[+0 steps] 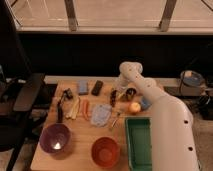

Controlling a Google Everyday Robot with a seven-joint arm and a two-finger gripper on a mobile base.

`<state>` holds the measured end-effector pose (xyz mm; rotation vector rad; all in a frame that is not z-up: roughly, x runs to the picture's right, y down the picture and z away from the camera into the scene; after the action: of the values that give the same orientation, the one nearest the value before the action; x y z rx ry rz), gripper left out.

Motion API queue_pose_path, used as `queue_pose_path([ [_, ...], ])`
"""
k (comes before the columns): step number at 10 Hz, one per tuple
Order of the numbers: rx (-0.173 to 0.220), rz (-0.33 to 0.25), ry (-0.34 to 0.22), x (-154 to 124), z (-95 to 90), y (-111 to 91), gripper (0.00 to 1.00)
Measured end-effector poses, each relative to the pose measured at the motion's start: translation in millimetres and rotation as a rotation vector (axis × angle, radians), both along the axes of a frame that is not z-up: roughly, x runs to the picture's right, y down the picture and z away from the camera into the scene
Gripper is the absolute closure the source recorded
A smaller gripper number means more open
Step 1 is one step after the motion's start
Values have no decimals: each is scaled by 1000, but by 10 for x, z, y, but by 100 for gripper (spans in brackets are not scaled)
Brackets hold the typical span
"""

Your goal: Place grapes in red bowl

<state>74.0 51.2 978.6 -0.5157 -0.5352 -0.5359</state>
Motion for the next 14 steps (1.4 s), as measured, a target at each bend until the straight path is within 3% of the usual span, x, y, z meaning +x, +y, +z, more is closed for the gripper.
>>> queue_pose_path([
  [2, 36, 1, -12, -22, -100, -59, 100],
  [4, 105, 6, -37, -58, -391, -249, 100],
  [6, 165, 5, -71, -119, -840, -482, 100],
  [8, 196, 6, -99, -121, -1293, -534, 100],
  [9, 200, 2, -110, -112, -1617, -430, 100],
  [11, 194, 0, -109, -65, -1951, -196, 100],
  [13, 163, -6, -103, 17, -2424, 195, 100],
  [14, 143, -8, -110, 39, -2573, 331, 100],
])
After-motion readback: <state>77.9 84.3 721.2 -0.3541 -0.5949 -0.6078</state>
